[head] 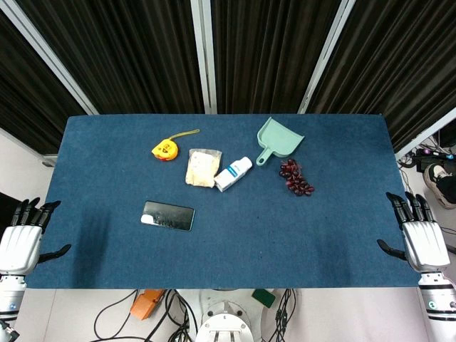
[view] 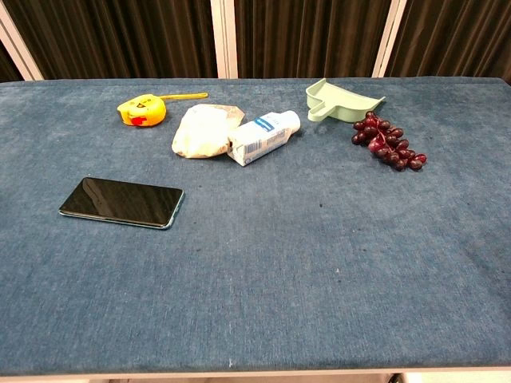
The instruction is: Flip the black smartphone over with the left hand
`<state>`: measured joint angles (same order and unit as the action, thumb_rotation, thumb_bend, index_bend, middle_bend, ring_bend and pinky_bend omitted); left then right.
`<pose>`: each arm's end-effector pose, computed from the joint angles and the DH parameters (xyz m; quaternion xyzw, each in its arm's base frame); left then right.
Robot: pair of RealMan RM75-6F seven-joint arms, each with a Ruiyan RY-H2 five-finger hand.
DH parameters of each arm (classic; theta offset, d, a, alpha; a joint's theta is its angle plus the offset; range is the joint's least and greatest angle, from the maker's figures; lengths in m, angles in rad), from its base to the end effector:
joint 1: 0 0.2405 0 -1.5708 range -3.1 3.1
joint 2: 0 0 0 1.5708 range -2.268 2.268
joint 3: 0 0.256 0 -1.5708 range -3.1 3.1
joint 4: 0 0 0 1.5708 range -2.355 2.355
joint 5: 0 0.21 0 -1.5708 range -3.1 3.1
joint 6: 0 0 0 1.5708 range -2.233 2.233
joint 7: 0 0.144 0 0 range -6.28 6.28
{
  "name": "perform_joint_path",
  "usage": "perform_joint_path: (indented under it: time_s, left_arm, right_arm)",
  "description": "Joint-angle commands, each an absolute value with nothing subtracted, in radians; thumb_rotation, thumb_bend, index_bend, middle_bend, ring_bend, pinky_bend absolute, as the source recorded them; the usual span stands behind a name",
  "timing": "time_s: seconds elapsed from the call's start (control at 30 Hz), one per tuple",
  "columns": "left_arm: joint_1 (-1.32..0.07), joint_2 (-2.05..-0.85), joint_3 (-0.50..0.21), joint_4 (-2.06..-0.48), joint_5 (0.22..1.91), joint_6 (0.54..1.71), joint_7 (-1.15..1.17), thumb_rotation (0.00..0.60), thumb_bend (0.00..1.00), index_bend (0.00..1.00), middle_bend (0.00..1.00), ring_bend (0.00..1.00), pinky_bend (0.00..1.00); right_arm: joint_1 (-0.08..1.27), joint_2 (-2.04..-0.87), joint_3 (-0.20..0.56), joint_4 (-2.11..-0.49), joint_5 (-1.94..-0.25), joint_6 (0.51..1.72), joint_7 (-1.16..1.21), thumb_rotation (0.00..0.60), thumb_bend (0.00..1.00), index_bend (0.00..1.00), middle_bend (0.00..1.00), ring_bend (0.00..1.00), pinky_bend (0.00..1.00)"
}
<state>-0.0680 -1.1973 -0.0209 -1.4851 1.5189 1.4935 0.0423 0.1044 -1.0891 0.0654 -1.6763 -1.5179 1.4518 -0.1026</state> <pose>-0.3311 0.1708 0.1418 -0.6153 -0.3672 -0.3544 0.6008 -0.2947 -0.1890 0.1594 0.6214 -0.3613 0.3744 0.5857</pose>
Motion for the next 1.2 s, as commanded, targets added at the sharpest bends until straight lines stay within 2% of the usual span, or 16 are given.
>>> perform_joint_path:
  time_s: [0.03, 0.27, 0.47, 0.73, 0.9, 1.2]
  left_arm:
    - [-0.072, -1.192, -0.02, -1.499, 1.511, 1.485, 0.052, 0.6, 0.08, 0.13, 0.17, 0.06, 0.0]
    - [-0.122, -1.193, -0.038, -1.545, 1.558, 1.467, 0.07, 0.6, 0.1, 0.16, 0.17, 0.07, 0.0]
    - [-0.235, -1.253, -0.061, -1.565, 1.593, 1.347, 0.121, 0.6, 0.17, 0.2, 0.17, 0.07, 0.0]
    - [-0.36, -1.394, -0.08, -1.536, 1.518, 1.15, 0.228, 0.6, 0.2, 0.22, 0.15, 0.05, 0.0]
    - [-0.39, -1.456, -0.086, -1.515, 1.471, 1.107, 0.26, 0.6, 0.26, 0.27, 0.14, 0.04, 0.0]
    - [-0.435, -1.517, -0.09, -1.496, 1.4, 1.051, 0.336, 0.6, 0.27, 0.27, 0.12, 0.01, 0.0]
  right_arm:
    - [0.107, -1.09, 0.067, -1.677, -1.519, 1.451, -0.103, 0.6, 0.27, 0.11, 0.19, 0.01, 0.05]
    - [0.098, -1.082, 0.077, -1.661, -1.527, 1.487, -0.078, 0.6, 0.27, 0.11, 0.19, 0.01, 0.04]
    - [0.089, -1.077, 0.075, -1.641, -1.536, 1.507, -0.049, 0.6, 0.27, 0.11, 0.19, 0.01, 0.03]
    - [0.081, -1.079, 0.074, -1.616, -1.53, 1.513, -0.014, 0.6, 0.27, 0.11, 0.18, 0.01, 0.02]
    - [0.08, -1.08, 0.074, -1.604, -1.527, 1.513, -0.002, 0.6, 0.27, 0.11, 0.18, 0.01, 0.02]
    - [0.077, -1.084, 0.076, -1.59, -1.524, 1.517, 0.016, 0.6, 0.27, 0.11, 0.18, 0.0, 0.02]
